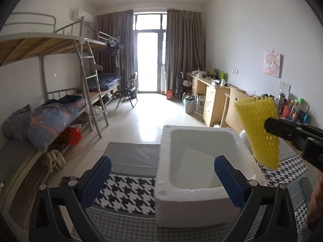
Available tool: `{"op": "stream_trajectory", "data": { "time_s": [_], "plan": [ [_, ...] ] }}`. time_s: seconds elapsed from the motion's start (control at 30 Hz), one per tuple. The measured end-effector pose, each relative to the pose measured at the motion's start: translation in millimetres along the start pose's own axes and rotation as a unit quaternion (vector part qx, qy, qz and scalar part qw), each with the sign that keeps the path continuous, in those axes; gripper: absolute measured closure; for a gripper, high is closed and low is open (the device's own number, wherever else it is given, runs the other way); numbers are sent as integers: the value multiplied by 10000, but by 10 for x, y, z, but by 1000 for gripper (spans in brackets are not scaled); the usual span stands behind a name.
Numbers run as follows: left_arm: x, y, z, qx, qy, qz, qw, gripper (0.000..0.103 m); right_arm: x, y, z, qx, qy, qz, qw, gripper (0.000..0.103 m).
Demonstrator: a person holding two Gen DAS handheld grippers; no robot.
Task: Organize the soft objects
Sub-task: 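Lower the yellow sponge into the foam box and open the right tool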
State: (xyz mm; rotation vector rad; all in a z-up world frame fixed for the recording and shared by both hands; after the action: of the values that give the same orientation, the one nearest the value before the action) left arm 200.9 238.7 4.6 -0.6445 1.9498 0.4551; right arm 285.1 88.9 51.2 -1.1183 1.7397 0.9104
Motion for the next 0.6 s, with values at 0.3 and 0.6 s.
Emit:
{"op": "stream_trajectory", "data": {
  "time_s": [0.3, 0.6],
  "plan": [
    [48, 201, -118, -116, -158, -135, 9997, 1, 44, 102, 167, -99, 192, -101, 9997, 89],
    [86, 324, -220, -100, -255, -237, 9993, 1, 84, 119, 286, -240, 400, -31, 9989, 89]
  ]
}}
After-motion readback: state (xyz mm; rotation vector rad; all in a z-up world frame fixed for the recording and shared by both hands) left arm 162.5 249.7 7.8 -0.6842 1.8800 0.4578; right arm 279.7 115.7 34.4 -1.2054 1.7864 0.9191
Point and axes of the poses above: each gripper's, at about its wrist camera, not at the fingertips, and z roughly the way its jaws point, y to its left, x to its underside, the point moved 8 cm from there along z, roughly the way its jaws point, and after that the axes turned 9 degrees about -x, right-handed, at the moved point
